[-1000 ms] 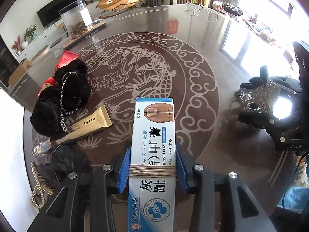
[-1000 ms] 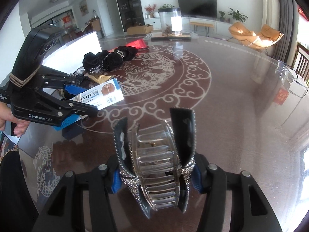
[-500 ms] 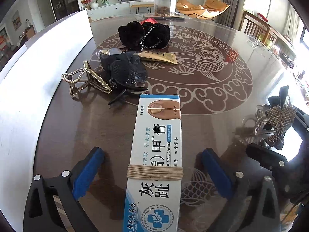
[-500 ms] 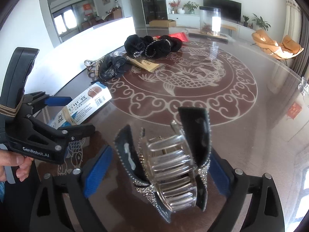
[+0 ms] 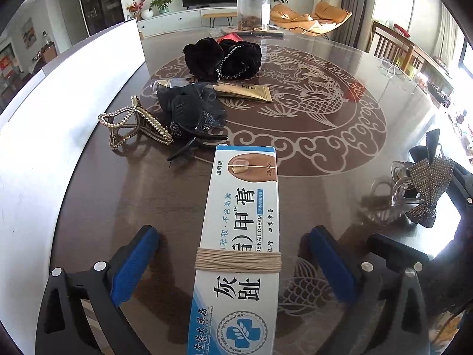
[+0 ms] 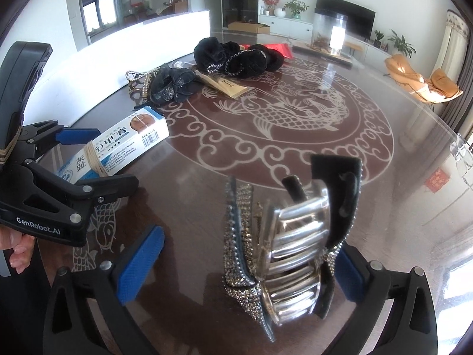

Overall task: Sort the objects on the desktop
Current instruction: 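Grasp the blue nail cream box with the left tool while the right holds the clip, then carry the cream box and rhinestone clip into the white bin and open both tools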

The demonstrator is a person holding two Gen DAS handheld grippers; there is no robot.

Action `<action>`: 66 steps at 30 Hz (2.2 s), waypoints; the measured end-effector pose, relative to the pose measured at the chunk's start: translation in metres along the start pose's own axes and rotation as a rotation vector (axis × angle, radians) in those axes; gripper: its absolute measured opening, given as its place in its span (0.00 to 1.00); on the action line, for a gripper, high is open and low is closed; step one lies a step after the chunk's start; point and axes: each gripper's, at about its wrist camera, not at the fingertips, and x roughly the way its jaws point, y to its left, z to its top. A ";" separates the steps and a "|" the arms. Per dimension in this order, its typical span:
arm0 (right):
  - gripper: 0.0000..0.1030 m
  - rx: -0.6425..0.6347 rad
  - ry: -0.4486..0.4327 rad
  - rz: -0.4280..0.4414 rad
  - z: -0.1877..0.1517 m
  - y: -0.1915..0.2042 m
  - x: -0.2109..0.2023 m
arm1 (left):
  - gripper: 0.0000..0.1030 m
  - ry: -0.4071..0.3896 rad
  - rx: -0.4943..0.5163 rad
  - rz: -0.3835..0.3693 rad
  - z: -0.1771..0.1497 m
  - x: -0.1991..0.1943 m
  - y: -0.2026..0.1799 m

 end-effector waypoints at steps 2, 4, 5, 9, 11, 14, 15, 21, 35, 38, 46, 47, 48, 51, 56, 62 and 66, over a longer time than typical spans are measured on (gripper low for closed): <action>1.00 0.000 0.000 0.000 0.000 0.000 0.000 | 1.00 -0.001 0.000 0.000 0.000 0.000 0.000; 1.00 0.000 0.000 0.000 0.000 0.000 0.000 | 1.00 -0.003 -0.002 0.002 0.000 0.000 0.000; 1.00 0.000 0.000 0.000 0.000 0.000 0.000 | 1.00 -0.004 -0.003 0.003 -0.001 0.000 0.000; 1.00 0.000 0.000 0.000 0.000 0.000 0.000 | 1.00 -0.004 -0.006 0.003 0.000 -0.001 0.000; 1.00 0.000 0.000 0.000 0.000 0.000 -0.001 | 1.00 0.000 -0.010 0.004 0.000 0.000 0.000; 1.00 0.000 0.000 0.000 0.000 0.000 -0.001 | 1.00 0.005 -0.003 -0.006 0.001 0.000 0.000; 1.00 0.000 0.000 0.001 0.000 0.000 -0.001 | 1.00 0.005 -0.003 -0.007 0.001 0.000 0.000; 0.83 -0.012 0.036 0.022 -0.001 -0.014 -0.008 | 1.00 -0.015 0.055 0.042 -0.004 -0.007 -0.013; 0.50 0.075 -0.057 0.016 -0.011 0.001 -0.065 | 0.42 -0.236 -0.133 -0.137 -0.013 -0.083 0.026; 0.50 0.069 -0.072 0.047 -0.003 0.010 -0.066 | 0.42 -0.279 -0.188 -0.124 -0.020 -0.105 0.039; 0.50 -0.027 -0.177 0.188 0.062 0.073 -0.079 | 0.42 -0.420 -0.310 -0.033 -0.018 -0.186 0.110; 0.50 -0.052 -0.193 0.212 0.074 0.085 -0.081 | 0.42 -0.425 -0.338 -0.012 -0.016 -0.193 0.128; 0.50 -0.079 -0.213 0.238 0.089 0.100 -0.083 | 0.42 -0.428 -0.370 0.009 -0.015 -0.198 0.148; 0.51 -0.155 -0.254 0.321 0.132 0.147 -0.085 | 0.42 -0.397 -0.446 0.094 -0.013 -0.201 0.212; 0.51 -0.280 -0.233 0.484 0.190 0.240 -0.060 | 0.42 -0.290 -0.545 0.212 -0.014 -0.179 0.304; 0.51 -0.387 -0.069 0.558 0.215 0.326 0.005 | 0.43 -0.129 -0.610 0.249 -0.016 -0.134 0.357; 0.69 -0.409 0.074 0.551 0.216 0.347 0.042 | 0.54 -0.057 -0.607 0.290 -0.019 -0.110 0.361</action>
